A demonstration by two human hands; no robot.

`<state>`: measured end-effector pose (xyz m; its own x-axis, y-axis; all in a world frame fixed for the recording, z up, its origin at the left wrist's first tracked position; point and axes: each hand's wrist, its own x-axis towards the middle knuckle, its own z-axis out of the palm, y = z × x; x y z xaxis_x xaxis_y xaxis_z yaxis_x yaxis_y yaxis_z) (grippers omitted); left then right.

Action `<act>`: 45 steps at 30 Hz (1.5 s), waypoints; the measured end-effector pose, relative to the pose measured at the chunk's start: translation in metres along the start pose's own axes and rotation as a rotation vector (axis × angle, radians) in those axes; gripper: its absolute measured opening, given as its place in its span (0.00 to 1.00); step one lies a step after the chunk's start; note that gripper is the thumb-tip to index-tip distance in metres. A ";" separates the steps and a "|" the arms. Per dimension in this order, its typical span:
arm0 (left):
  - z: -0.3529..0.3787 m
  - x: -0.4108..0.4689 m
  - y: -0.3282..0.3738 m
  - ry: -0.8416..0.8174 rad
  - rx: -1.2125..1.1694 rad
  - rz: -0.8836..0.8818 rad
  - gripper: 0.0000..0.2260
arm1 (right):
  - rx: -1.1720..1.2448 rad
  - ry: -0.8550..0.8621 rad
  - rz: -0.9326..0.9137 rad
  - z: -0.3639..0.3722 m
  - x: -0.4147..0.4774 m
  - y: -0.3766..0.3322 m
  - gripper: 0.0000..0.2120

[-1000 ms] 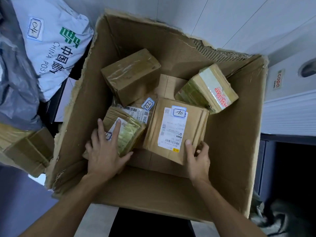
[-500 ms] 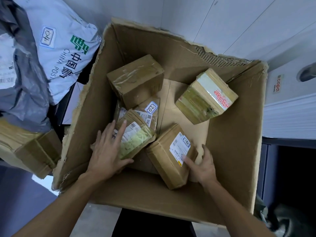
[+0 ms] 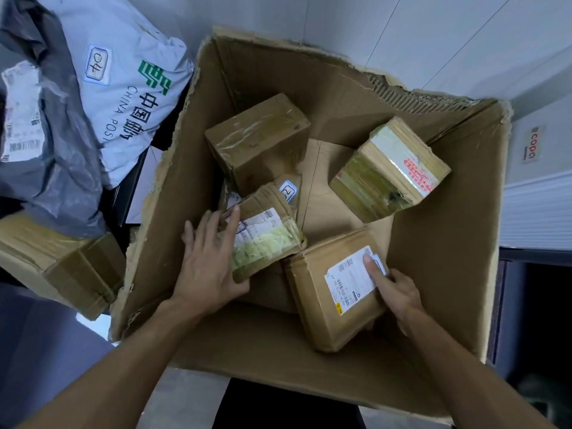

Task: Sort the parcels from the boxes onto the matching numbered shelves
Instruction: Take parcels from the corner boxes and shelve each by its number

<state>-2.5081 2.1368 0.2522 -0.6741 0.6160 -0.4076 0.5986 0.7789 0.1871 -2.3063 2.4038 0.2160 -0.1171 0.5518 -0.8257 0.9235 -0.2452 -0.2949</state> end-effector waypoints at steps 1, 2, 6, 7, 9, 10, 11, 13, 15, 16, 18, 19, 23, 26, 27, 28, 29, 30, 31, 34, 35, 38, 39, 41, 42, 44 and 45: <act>-0.006 0.006 0.002 0.010 0.039 0.035 0.62 | 0.020 0.014 0.006 -0.004 -0.002 0.002 0.31; -0.013 0.011 0.003 0.015 0.076 0.063 0.62 | 0.041 0.026 0.013 -0.008 -0.003 0.004 0.30; -0.029 0.024 0.000 -0.039 0.170 0.139 0.62 | 0.066 0.038 0.048 -0.011 -0.004 0.012 0.33; -0.032 0.025 -0.001 -0.053 0.170 0.144 0.62 | 0.075 0.051 0.053 -0.011 -0.004 0.013 0.33; -0.037 0.028 -0.001 -0.089 0.178 0.135 0.62 | 0.077 0.083 0.050 -0.011 -0.002 0.014 0.34; -0.039 0.029 0.002 -0.120 0.197 0.116 0.62 | 0.069 0.097 0.049 -0.010 -0.001 0.015 0.34; -0.041 0.030 0.005 -0.151 0.218 0.088 0.61 | 0.052 0.120 0.046 -0.009 -0.002 0.015 0.33; -0.044 0.031 0.014 -0.211 0.258 0.032 0.61 | -0.004 0.175 0.048 -0.007 -0.003 0.013 0.32; -0.045 0.032 0.023 -0.261 0.265 -0.010 0.60 | -0.112 0.207 0.045 -0.003 -0.002 0.010 0.30; -0.046 0.033 0.025 -0.281 0.247 -0.029 0.60 | -0.186 0.204 0.044 -0.001 -0.002 0.009 0.29; -0.046 0.035 0.029 -0.306 0.218 -0.060 0.60 | -0.336 0.192 0.062 0.000 -0.002 0.008 0.23; -0.046 0.035 0.029 -0.315 0.226 -0.067 0.60 | -0.408 0.179 0.064 0.000 -0.002 0.008 0.22; -0.044 0.030 0.015 -0.368 0.268 0.067 0.60 | -0.508 0.063 -0.251 0.011 -0.004 0.008 0.31; -0.039 0.024 -0.002 -0.401 0.381 0.291 0.60 | -0.543 -0.104 -0.437 0.019 0.003 -0.003 0.47; -0.036 0.021 -0.007 -0.405 0.418 0.339 0.59 | -0.528 -0.160 -0.391 0.020 0.006 -0.007 0.54; -0.033 0.017 -0.011 -0.403 0.434 0.363 0.58 | -0.493 -0.196 -0.327 0.020 0.010 -0.007 0.61; -0.031 0.014 -0.013 -0.354 0.423 0.366 0.58 | -0.478 -0.213 -0.277 0.019 0.013 -0.005 0.66; -0.028 0.011 -0.015 -0.243 0.396 0.350 0.58 | -0.505 -0.224 -0.250 0.017 0.014 -0.002 0.69; -0.025 0.008 -0.014 -0.124 0.350 0.286 0.58 | -0.562 -0.232 -0.241 0.015 0.015 0.002 0.69; -0.012 -0.004 -0.013 0.180 0.129 -0.036 0.43 | -0.743 -0.218 -0.227 0.007 0.018 0.002 0.64; -0.010 -0.009 -0.009 0.193 0.035 -0.154 0.37 | -0.774 -0.217 -0.231 0.007 0.020 0.000 0.65; -0.003 -0.016 0.002 0.190 -0.354 -0.438 0.23 | -0.736 -0.323 -0.242 0.006 0.026 -0.007 0.68; -0.001 -0.017 0.004 0.210 -0.460 -0.508 0.21 | -0.717 -0.367 -0.235 0.005 0.029 -0.006 0.69; 0.004 -0.019 0.010 0.286 -0.570 -0.580 0.25 | -0.719 -0.392 -0.233 0.004 0.034 -0.005 0.67; 0.006 -0.020 0.013 0.314 -0.601 -0.580 0.29 | -0.738 -0.357 -0.245 0.003 0.035 -0.007 0.64; 0.009 -0.021 0.019 0.302 -0.630 -0.578 0.36 | -0.766 -0.215 -0.279 0.001 0.037 -0.011 0.50; 0.011 -0.022 0.019 0.278 -0.629 -0.580 0.38 | -0.751 -0.149 -0.286 0.000 0.037 -0.013 0.42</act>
<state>-2.4770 2.1368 0.2551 -0.9261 0.0487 -0.3742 -0.1607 0.8463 0.5079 -2.3228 2.4277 0.1894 -0.3835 0.3872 -0.8384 0.8429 0.5177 -0.1465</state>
